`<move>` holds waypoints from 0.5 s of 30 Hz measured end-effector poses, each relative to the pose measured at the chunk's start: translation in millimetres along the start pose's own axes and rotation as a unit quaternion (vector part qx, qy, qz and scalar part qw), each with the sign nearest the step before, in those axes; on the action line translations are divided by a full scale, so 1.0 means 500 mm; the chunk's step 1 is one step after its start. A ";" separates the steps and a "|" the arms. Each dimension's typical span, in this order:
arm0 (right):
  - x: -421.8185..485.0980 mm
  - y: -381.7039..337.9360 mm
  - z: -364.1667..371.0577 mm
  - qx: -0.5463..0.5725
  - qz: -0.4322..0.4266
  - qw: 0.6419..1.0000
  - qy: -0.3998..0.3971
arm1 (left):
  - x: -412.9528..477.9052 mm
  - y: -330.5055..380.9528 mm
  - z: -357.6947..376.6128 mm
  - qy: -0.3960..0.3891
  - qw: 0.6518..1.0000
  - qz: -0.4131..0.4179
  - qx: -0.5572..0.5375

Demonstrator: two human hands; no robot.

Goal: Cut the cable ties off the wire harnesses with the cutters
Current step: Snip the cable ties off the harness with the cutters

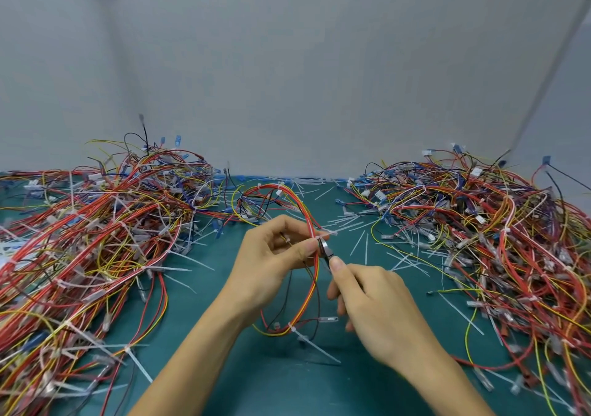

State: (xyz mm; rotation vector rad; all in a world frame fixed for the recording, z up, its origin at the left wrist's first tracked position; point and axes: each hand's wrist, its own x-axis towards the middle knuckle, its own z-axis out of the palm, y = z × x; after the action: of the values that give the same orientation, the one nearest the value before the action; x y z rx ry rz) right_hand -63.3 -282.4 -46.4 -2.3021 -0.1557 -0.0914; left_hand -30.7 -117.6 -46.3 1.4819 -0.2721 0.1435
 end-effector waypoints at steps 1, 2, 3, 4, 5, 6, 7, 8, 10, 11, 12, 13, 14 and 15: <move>0.000 0.000 0.001 0.001 0.001 1.000 0.000 | 0.000 0.000 0.000 0.002 1.000 -0.002 0.001; 0.000 0.000 0.001 0.004 0.003 1.000 0.001 | 0.000 -0.001 0.001 0.003 1.000 -0.004 0.001; 0.000 0.000 0.002 0.008 0.005 1.000 0.003 | -0.001 -0.001 0.002 0.002 1.000 -0.008 0.001; 0.000 0.000 0.003 0.012 0.006 1.000 0.005 | -0.001 -0.002 0.003 0.000 1.000 -0.011 0.001; 0.001 0.000 0.004 0.016 0.007 1.000 0.007 | -0.002 -0.002 0.004 -0.001 1.000 -0.014 0.001; 0.002 0.001 0.005 0.018 0.008 1.000 0.009 | -0.003 -0.002 0.005 -0.003 1.000 -0.016 0.002; 0.002 0.002 0.005 0.019 0.008 1.000 0.010 | -0.003 -0.001 0.006 -0.004 1.000 -0.018 0.001; 0.002 0.002 0.006 0.022 0.009 1.000 0.010 | -0.004 0.000 0.006 -0.006 1.000 -0.019 -0.002; 0.003 0.002 0.007 0.028 0.008 0.999 0.013 | -0.005 0.003 0.007 -0.007 1.000 -0.022 -0.009; 0.002 0.001 0.007 0.030 0.006 0.999 0.014 | -0.006 0.003 0.008 -0.006 1.000 -0.024 -0.011; 0.001 0.000 0.007 0.032 0.005 0.999 0.015 | -0.006 0.004 0.009 -0.005 1.000 -0.025 -0.012; 0.001 -0.001 0.007 0.033 0.005 0.999 0.016 | -0.007 0.004 0.009 -0.005 1.000 -0.027 -0.013; 0.000 -0.001 0.006 0.034 0.005 0.999 0.016 | -0.007 0.005 0.010 -0.005 1.000 -0.028 -0.012; 0.000 -0.001 0.006 0.036 0.006 0.999 0.016 | -0.007 0.005 0.011 -0.006 0.999 -0.029 -0.011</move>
State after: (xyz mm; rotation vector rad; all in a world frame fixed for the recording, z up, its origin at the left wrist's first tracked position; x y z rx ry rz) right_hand -63.1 -279.9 -48.3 -2.2293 -0.1267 -0.1148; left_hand -35.2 -122.5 -44.5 1.4673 -0.2403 0.0842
